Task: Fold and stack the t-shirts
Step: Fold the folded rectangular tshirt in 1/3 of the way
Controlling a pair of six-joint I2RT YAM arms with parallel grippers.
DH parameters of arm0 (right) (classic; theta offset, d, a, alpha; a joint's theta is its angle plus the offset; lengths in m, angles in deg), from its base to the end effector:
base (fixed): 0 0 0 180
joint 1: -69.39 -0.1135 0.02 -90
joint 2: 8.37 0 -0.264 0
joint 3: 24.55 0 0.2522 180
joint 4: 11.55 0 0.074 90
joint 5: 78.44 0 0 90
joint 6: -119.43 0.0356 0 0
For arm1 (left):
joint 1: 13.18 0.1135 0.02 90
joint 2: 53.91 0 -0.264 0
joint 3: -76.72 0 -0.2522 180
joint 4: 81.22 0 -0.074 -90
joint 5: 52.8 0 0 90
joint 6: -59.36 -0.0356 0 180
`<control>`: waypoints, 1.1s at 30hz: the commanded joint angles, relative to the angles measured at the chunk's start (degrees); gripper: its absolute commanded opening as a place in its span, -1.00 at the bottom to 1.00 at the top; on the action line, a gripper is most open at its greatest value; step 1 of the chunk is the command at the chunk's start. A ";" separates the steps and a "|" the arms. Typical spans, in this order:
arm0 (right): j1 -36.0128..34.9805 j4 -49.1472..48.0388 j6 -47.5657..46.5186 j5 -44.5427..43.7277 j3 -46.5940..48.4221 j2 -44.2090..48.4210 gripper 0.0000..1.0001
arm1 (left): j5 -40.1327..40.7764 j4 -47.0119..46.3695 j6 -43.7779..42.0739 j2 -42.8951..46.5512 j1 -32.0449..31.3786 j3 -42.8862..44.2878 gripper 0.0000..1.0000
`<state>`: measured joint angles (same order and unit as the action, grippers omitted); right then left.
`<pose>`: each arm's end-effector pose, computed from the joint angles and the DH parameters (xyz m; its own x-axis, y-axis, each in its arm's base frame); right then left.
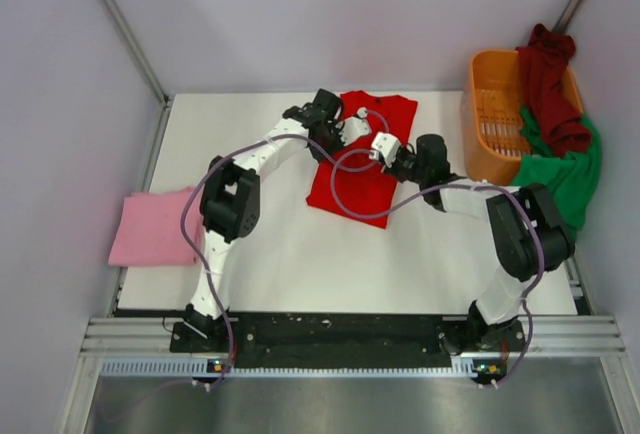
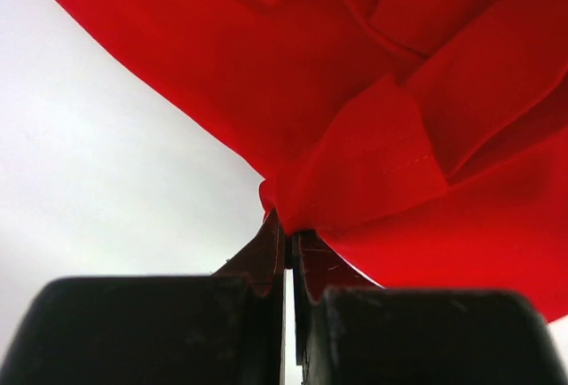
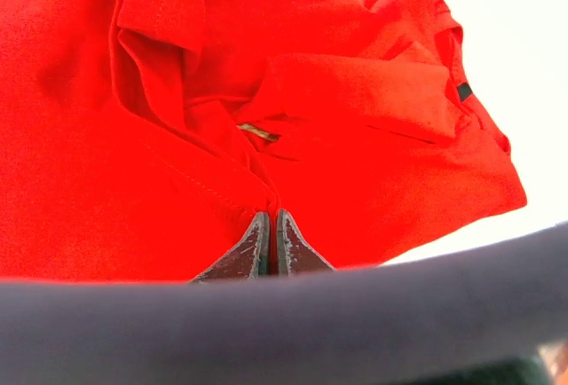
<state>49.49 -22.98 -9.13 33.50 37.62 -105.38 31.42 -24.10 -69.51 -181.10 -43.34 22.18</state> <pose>0.3316 0.1342 0.1889 0.1056 -0.5767 -0.8101 -0.7319 0.5065 -0.4559 0.4204 -0.2484 0.2226 -0.2342 0.8582 -0.4568 0.8886 0.3795 0.2575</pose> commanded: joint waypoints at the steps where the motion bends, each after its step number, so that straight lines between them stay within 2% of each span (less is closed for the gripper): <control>1: 1.18 -0.04 -3.53 -1.27 4.94 -2.04 -1.00 | 1.47 -1.25 2.22 -2.44 0.53 5.54 -1.00; 8: 1.71 6.54 -5.56 -2.41 8.72 -5.46 -1.00 | 2.35 -1.87 3.01 -4.29 0.71 5.55 -1.00; 12: 2.06 5.60 -5.20 -8.64 9.78 -7.66 -0.92 | 5.16 -5.28 4.77 -4.46 0.88 5.72 -0.69; 14: 2.67 3.66 -4.42 -11.81 10.92 -9.50 -0.73 | 9.37 -8.88 6.08 -4.55 1.15 6.60 -0.53; 18: 4.25 2.95 -1.26 -17.97 16.10 -13.11 -0.54 | 13.68 -16.45 8.89 -5.86 1.85 9.49 -0.15; 20: 4.87 3.04 0.15 -19.21 17.77 -13.12 -0.46 | 14.05 -16.37 10.30 -7.01 2.55 13.87 -0.06; 23: 4.87 4.61 0.95 -17.12 17.61 -9.44 -0.43 | 12.56 -13.31 10.75 -6.93 3.61 17.76 -0.05; 25: 4.96 5.94 1.83 -11.86 14.72 -4.44 -0.35 | 6.96 -10.23 10.31 -4.04 4.13 16.11 -0.11; 27: 4.78 7.25 1.04 -4.57 9.81 1.09 -0.24 | -3.30 -7.25 7.78 0.79 4.31 10.94 -0.13; 29: 4.26 10.32 -2.11 3.16 4.97 7.42 -0.11 | -15.33 -4.26 1.38 6.84 4.22 2.78 -0.17; 31: 2.25 14.36 -7.37 7.06 0.57 11.56 -0.05 | -26.69 -1.97 -9.23 13.35 4.05 -6.80 -0.14; 33: -0.13 18.84 -12.21 7.42 -3.30 15.08 -0.04 | -29.63 1.02 -16.64 17.49 3.44 -14.11 -0.08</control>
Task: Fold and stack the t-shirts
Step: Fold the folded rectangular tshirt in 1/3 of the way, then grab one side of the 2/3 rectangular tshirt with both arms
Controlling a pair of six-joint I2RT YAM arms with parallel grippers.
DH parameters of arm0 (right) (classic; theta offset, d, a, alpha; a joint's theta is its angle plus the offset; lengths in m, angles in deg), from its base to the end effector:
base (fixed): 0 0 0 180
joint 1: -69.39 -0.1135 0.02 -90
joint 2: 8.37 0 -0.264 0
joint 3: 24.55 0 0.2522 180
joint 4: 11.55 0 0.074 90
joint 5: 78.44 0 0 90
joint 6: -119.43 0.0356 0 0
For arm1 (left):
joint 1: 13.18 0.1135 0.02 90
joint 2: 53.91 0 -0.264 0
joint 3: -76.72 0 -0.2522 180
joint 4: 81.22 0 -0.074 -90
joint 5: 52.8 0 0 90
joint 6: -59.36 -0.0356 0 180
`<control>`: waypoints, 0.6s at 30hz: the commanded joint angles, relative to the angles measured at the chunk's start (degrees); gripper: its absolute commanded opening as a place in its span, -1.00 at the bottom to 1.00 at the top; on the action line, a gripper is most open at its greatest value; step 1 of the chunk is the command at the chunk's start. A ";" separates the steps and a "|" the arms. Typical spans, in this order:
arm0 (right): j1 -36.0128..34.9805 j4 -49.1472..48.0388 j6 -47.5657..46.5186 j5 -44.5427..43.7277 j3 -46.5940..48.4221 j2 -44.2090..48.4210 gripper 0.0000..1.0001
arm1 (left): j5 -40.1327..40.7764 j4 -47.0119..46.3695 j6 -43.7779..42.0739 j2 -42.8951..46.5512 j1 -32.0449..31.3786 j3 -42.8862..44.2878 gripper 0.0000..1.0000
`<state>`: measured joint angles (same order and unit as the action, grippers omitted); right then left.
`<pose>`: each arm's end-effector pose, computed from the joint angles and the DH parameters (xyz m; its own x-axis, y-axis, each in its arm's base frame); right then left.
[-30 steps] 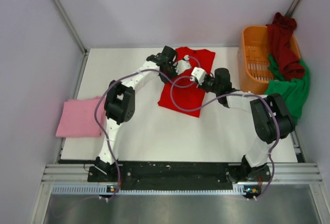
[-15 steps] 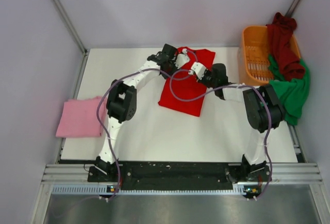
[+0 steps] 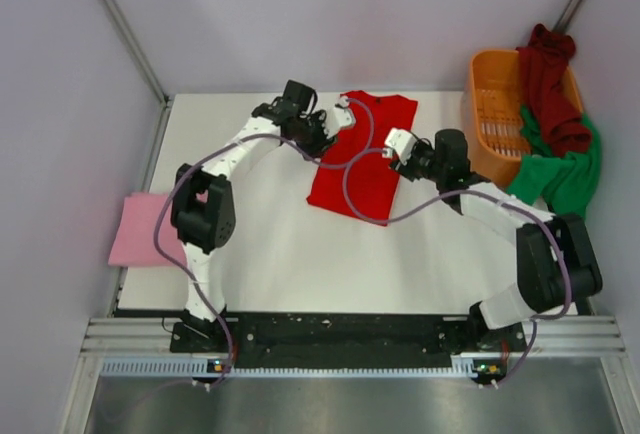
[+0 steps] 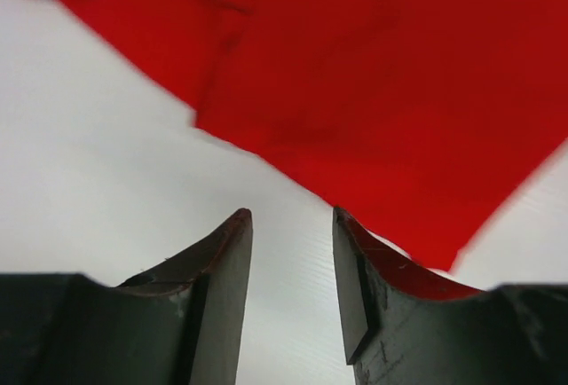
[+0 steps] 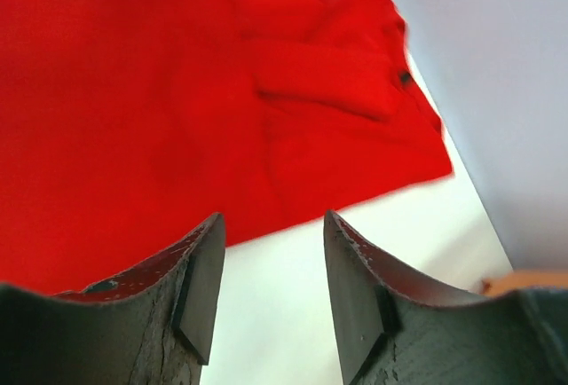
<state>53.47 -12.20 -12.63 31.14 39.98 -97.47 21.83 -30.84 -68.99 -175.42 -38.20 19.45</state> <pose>0.3271 0.1057 0.2290 0.0810 -0.6332 -0.7697 -0.6718 0.5358 -0.5115 0.4318 -0.2120 0.2620 -0.1871 0.7476 -0.6373 0.8683 0.4292 0.2485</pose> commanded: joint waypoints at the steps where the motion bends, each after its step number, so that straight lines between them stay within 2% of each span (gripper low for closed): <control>1: -5.51 10.78 -10.83 10.04 -7.41 8.58 -0.03 | -19.17 8.37 -19.11 12.96 -2.14 -14.63 -0.05; 4: -9.29 17.74 -15.67 9.96 -11.02 10.79 -0.03 | -14.35 6.11 -23.43 15.25 -3.02 -22.72 0.04; 9: -14.13 17.85 -16.21 4.00 -12.97 7.99 -0.05 | -3.11 -1.09 -26.52 15.17 -7.32 -32.05 0.12; 13: -16.59 14.95 -13.93 -2.95 -12.27 3.15 -0.05 | -0.36 -5.24 -26.43 13.94 -8.12 -34.69 0.15; 18: -16.95 13.19 -13.22 -4.54 -12.53 1.47 -0.13 | 4.11 -8.05 -26.69 12.71 -8.21 -37.25 0.15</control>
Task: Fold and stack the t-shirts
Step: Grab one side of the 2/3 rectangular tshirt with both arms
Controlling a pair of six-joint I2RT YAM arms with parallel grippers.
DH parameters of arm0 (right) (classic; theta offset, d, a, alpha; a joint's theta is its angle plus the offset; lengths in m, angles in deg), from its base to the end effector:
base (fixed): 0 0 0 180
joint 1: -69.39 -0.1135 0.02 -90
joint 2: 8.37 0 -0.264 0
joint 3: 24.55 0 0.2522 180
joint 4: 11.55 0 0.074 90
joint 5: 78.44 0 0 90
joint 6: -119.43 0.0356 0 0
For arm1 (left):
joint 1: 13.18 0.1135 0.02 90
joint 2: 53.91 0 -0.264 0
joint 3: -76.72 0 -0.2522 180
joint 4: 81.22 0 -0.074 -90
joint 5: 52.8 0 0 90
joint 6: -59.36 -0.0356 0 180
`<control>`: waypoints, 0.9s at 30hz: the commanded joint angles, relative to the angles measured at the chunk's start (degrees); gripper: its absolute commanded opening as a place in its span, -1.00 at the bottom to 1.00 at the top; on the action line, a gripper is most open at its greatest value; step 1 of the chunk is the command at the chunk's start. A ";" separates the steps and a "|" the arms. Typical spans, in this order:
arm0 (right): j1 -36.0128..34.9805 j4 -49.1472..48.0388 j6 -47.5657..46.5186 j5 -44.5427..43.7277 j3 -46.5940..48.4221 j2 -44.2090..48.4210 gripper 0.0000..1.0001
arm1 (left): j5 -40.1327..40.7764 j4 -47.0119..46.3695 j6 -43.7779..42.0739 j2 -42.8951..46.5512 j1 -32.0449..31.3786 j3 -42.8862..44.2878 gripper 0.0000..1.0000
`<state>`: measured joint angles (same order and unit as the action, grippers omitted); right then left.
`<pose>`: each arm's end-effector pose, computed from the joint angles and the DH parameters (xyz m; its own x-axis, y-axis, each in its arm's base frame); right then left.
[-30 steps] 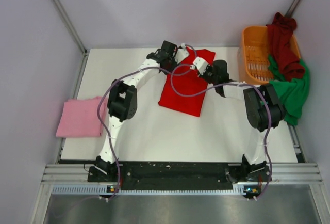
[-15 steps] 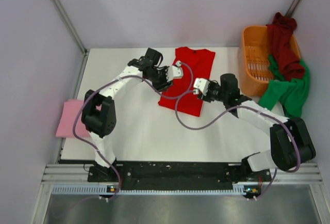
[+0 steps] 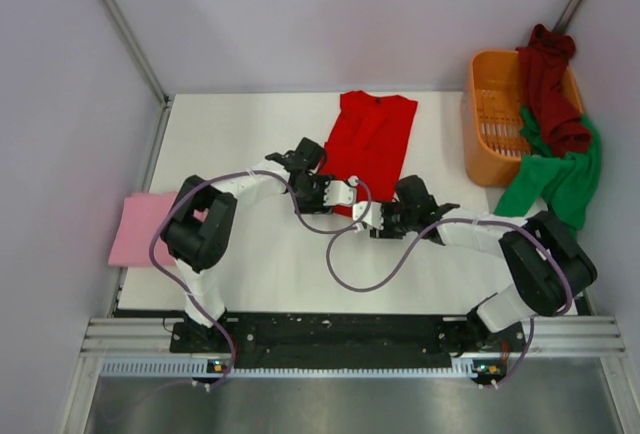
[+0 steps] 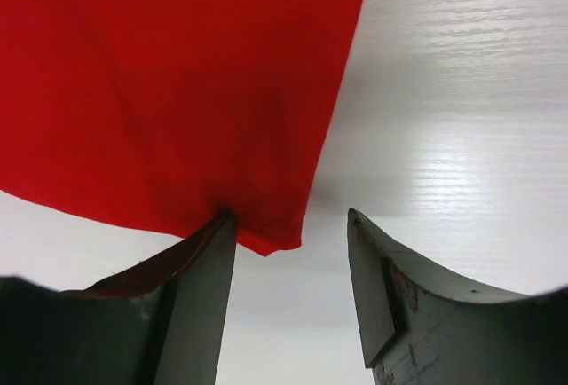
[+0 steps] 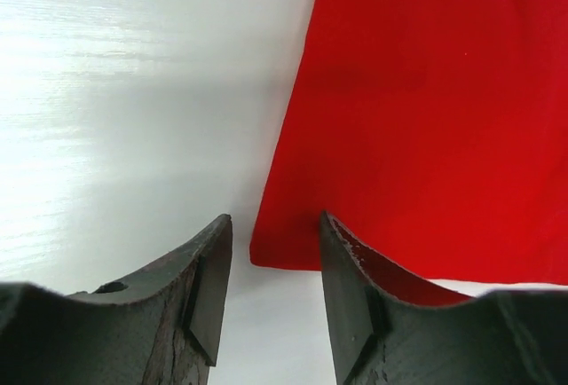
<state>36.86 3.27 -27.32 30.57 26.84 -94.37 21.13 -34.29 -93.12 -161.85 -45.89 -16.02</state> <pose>0.2291 0.1599 0.1518 0.2234 -0.7953 -0.5635 -0.9123 0.0330 -0.4082 0.3131 -0.2128 0.1755 0.1797 0.8974 -0.4030 0.9709 -0.0958 0.2195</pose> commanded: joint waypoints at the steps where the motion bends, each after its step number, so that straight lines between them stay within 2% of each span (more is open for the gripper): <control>1: -0.34 -2.12 1.38 -4.41 0.61 -1.98 -0.17 | 5.87 -4.43 -2.47 -1.22 -0.51 -1.69 0.15; 4: -0.34 -2.20 1.47 -5.91 0.96 -2.68 -0.31 | 7.72 -4.51 -1.33 -1.92 -0.78 -1.60 0.09; 5: -0.42 -1.85 1.38 -6.26 1.22 -3.03 -0.40 | 7.81 -4.60 -1.24 -2.10 -0.78 -1.51 0.05; 6: -0.42 -1.42 1.38 -6.61 1.48 -3.21 -0.57 | 7.64 -4.60 -1.24 -2.19 -0.86 -1.51 -0.07; 7: -0.34 -1.15 1.64 -6.87 1.57 -3.21 -0.74 | 7.55 -4.52 -0.81 -2.19 -0.87 -1.51 -0.30; 9: -0.42 1.03 1.99 -6.88 1.92 -2.51 -1.00 | 7.29 -4.17 0.68 -1.84 -1.04 -1.16 -1.00; 16: -3.93 8.85 4.89 -8.63 2.45 5.38 -1.00 | 5.71 3.82 6.66 3.86 -1.04 -0.89 -1.00; 21: -8.77 18.87 7.17 -6.62 1.40 16.89 -1.00 | 1.06 13.04 9.04 11.86 -2.18 -4.67 -1.00; 27: -14.04 32.05 10.52 -1.26 2.10 30.87 -1.00 | -2.90 28.15 12.55 20.48 -6.39 -7.05 -1.00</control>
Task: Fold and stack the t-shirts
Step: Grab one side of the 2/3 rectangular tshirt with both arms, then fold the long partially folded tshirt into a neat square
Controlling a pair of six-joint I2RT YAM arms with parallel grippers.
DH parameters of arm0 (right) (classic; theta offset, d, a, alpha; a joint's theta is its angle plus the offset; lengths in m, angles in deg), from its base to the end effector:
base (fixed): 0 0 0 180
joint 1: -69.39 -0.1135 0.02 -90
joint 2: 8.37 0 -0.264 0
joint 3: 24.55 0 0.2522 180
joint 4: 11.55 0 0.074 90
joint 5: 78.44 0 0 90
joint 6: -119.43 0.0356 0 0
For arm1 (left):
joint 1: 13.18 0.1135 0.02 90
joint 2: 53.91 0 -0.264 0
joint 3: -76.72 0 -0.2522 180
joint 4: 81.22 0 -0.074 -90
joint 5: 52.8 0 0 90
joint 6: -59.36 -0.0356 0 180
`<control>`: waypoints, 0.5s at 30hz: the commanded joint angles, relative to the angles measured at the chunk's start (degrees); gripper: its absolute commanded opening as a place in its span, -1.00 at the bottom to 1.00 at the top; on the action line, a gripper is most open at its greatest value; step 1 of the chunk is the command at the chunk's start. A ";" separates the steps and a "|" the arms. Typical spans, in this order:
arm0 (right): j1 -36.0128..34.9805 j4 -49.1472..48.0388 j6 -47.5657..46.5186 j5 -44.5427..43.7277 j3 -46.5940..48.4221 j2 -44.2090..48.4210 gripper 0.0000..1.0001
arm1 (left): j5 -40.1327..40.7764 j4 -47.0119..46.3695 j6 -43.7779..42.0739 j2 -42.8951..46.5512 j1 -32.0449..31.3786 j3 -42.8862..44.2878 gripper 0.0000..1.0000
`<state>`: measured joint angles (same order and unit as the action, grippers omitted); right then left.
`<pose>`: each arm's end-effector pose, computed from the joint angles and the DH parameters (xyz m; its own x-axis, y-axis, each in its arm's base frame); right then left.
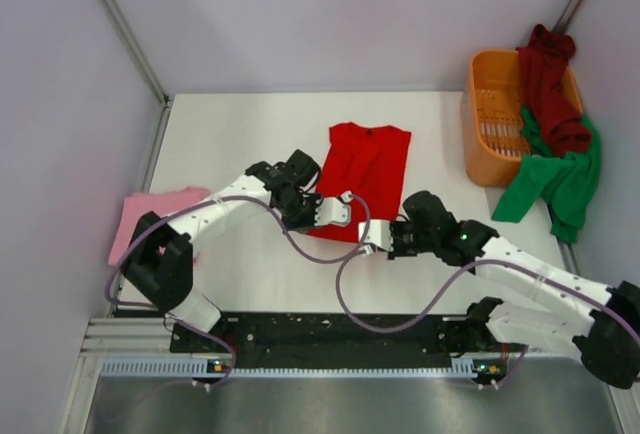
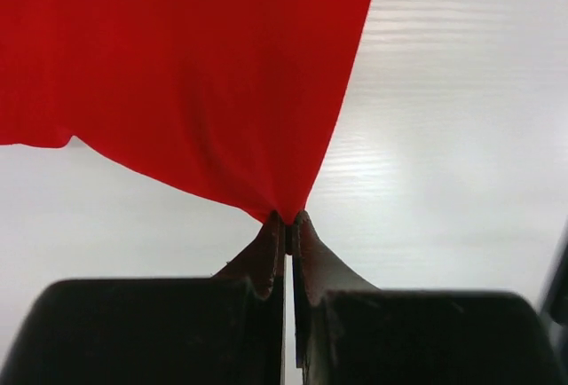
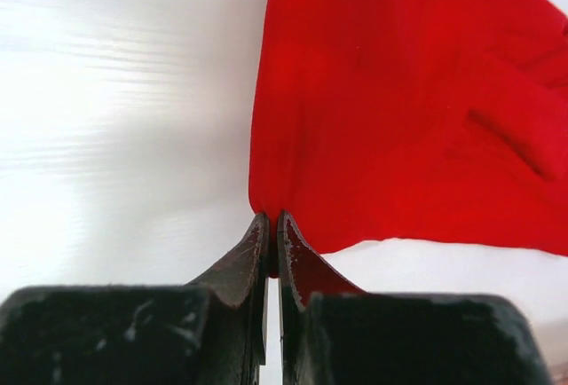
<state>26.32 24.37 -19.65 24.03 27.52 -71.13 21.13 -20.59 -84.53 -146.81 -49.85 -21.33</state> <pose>0.1567 0.1570 0.2224 0.2380 -0.7875 -0.5685 -0.9089 0.0259 -0.4163 0.2469 -0.1961 0.2266 0.0718 0.9144 -0.3984 0.9943 -0.0343 0.1005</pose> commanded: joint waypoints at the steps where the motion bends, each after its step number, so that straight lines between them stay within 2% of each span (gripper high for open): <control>1: -4.56 13.33 3.02 6.50 1.86 9.66 -1.00 | -3.43 17.09 4.40 7.10 -3.32 -1.74 -1.00; 6: -7.03 20.20 6.45 12.57 5.11 15.82 -1.00 | -6.50 25.89 5.37 13.61 -6.40 0.98 -1.00; 10: -6.77 20.66 7.51 13.99 7.40 17.59 -1.00 | -8.80 28.54 6.42 17.31 -6.58 7.12 -1.00; 12: -4.67 18.55 8.64 13.81 8.18 16.54 -1.00 | -8.10 27.23 8.96 17.41 -6.49 10.11 -1.00; 15: 2.44 15.74 11.28 15.21 10.82 12.33 -1.00 | -4.59 24.07 12.75 15.48 -5.70 13.90 -1.00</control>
<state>22.02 42.25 -12.43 36.82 33.68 -55.00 14.33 3.98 -76.90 -130.97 -56.47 -12.50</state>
